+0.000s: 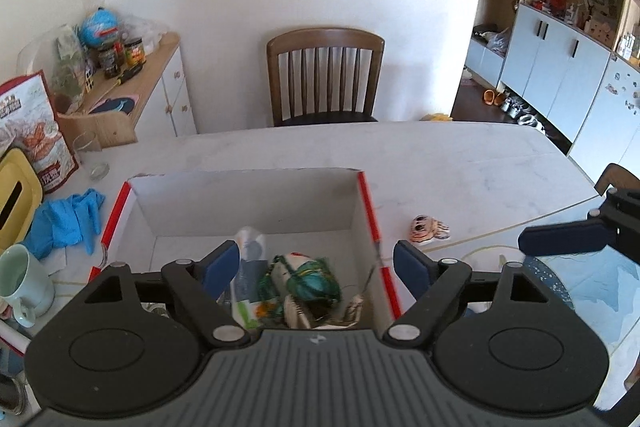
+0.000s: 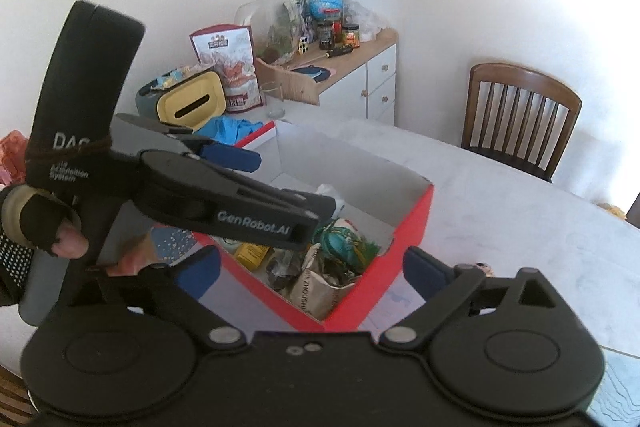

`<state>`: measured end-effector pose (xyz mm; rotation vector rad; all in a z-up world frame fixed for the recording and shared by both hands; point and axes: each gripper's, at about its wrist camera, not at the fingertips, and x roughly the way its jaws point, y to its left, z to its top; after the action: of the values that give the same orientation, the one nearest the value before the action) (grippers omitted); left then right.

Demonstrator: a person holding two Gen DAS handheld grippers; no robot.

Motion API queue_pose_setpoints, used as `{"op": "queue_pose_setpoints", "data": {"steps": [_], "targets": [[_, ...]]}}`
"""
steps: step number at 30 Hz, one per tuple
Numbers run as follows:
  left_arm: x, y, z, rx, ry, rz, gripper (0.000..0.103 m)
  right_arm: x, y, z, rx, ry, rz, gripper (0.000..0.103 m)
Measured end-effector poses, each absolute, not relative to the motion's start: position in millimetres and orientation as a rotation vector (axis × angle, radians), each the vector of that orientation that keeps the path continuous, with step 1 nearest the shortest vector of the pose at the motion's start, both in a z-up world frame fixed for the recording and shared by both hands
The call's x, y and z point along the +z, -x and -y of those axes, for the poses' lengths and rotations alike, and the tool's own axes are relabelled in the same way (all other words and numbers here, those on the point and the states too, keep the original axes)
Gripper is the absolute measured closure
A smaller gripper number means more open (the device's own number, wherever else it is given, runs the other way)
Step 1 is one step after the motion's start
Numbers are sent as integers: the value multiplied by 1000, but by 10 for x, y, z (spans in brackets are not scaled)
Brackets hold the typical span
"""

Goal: Organize objects
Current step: 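Withdraw both tools from the box toward the remaining table items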

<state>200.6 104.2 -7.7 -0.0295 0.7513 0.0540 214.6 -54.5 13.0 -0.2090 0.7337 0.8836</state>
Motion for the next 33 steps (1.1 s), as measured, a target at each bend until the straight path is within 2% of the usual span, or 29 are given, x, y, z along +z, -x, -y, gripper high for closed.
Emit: {"op": "queue_pose_setpoints", "data": {"steps": [15,22,33], "targets": [[-118,-1907,-344,5,-15,-732,16,74,-2294,1404,867,195,-763,2],[-207,-1918,-113,-16,14,-728,4,23,-2438,1875,821,190,-788,2],[-472,-1907,278,-47,34,-733,1,-158,-2744,2406,727,185,-822,2]]}}
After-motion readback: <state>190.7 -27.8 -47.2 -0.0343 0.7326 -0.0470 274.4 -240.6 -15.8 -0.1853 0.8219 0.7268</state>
